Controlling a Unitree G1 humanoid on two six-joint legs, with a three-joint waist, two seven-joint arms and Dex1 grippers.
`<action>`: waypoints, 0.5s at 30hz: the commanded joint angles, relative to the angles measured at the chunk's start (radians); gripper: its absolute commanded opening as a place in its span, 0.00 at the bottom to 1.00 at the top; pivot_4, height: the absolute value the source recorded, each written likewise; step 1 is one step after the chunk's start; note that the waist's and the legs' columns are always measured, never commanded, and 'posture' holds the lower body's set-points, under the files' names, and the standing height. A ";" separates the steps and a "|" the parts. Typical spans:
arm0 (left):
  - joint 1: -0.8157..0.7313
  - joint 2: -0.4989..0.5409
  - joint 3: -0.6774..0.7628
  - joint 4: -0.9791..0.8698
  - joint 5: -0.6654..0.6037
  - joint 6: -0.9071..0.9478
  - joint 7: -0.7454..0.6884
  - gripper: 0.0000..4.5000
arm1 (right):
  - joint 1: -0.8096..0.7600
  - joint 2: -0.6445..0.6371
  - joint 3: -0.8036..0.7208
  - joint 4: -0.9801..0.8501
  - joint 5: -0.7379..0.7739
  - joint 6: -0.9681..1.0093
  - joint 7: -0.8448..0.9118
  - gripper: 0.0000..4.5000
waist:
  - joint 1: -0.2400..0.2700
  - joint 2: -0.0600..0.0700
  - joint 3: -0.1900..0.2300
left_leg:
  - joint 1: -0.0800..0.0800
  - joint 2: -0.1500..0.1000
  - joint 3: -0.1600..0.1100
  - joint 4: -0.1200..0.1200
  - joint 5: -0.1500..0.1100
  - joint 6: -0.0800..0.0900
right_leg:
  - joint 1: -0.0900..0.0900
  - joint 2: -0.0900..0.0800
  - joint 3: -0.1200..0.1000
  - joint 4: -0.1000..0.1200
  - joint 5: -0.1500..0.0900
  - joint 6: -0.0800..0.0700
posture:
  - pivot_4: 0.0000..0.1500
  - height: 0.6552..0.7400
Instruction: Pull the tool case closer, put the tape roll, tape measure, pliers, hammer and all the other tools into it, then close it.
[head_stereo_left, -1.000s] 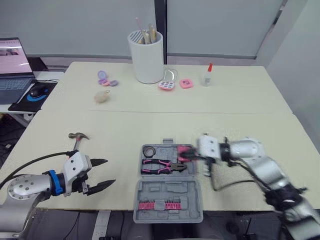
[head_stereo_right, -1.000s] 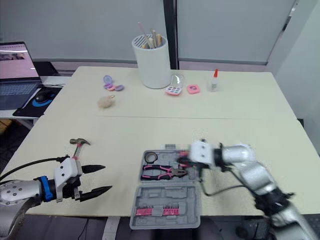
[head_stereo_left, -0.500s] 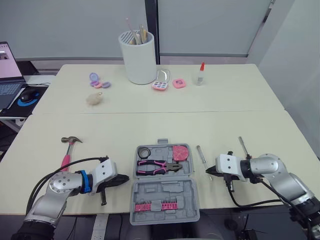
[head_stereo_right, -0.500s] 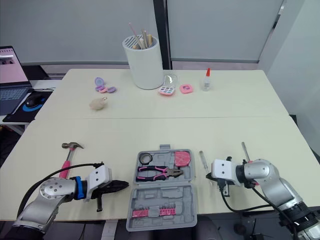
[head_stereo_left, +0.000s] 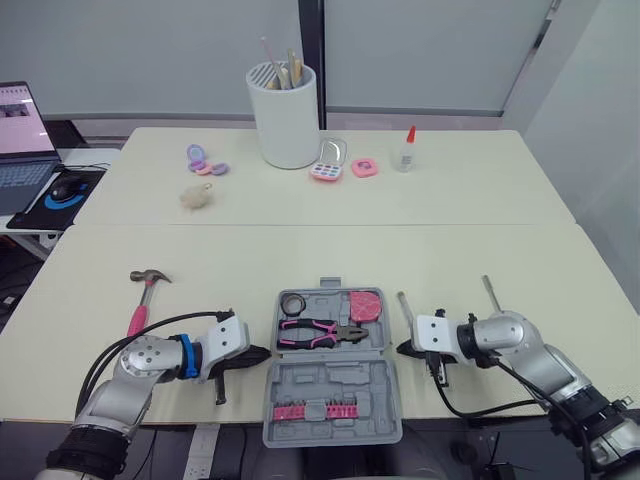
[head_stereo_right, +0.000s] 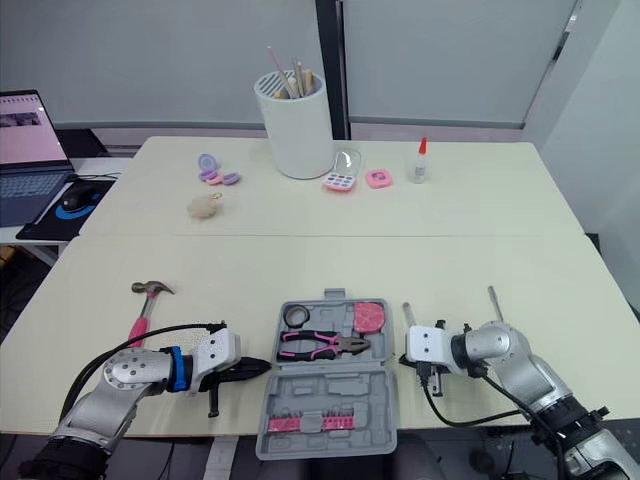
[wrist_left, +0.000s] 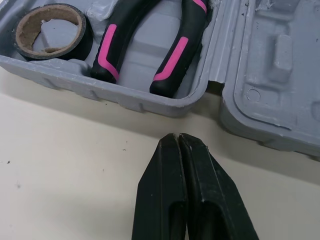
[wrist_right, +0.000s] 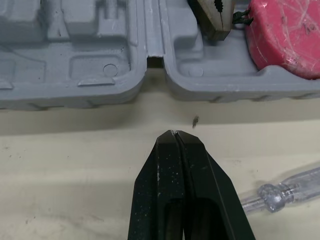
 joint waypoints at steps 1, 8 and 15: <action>-0.009 -0.022 -0.033 0.005 0.018 0.012 0.007 0.01 | -0.011 0.021 0.018 -0.008 -0.007 -0.001 0.000 0.00 | 0.000 0.000 0.000 | 0.000 0.000 0.000 0.000 0.000 0.000 | 0.000 0.000 0.000 0.000 0.000 0.000 | 1.00 0.97; -0.015 -0.038 -0.043 -0.072 -0.028 0.115 -0.014 0.01 | -0.007 0.048 0.034 -0.043 -0.011 0.023 -0.003 0.00 | 0.001 0.000 0.000 | 0.000 0.000 -0.001 0.001 0.000 0.000 | 0.001 0.000 -0.001 0.000 0.000 0.000 | 1.00 0.97; 0.008 -0.019 -0.051 -0.143 -0.034 0.176 -0.038 0.01 | 0.010 0.071 0.038 -0.087 -0.006 0.076 -0.009 0.00 | -0.002 0.000 0.000 | 0.000 0.000 -0.002 0.001 0.000 0.000 | 0.001 0.000 -0.001 0.000 0.000 0.000 | 1.00 0.97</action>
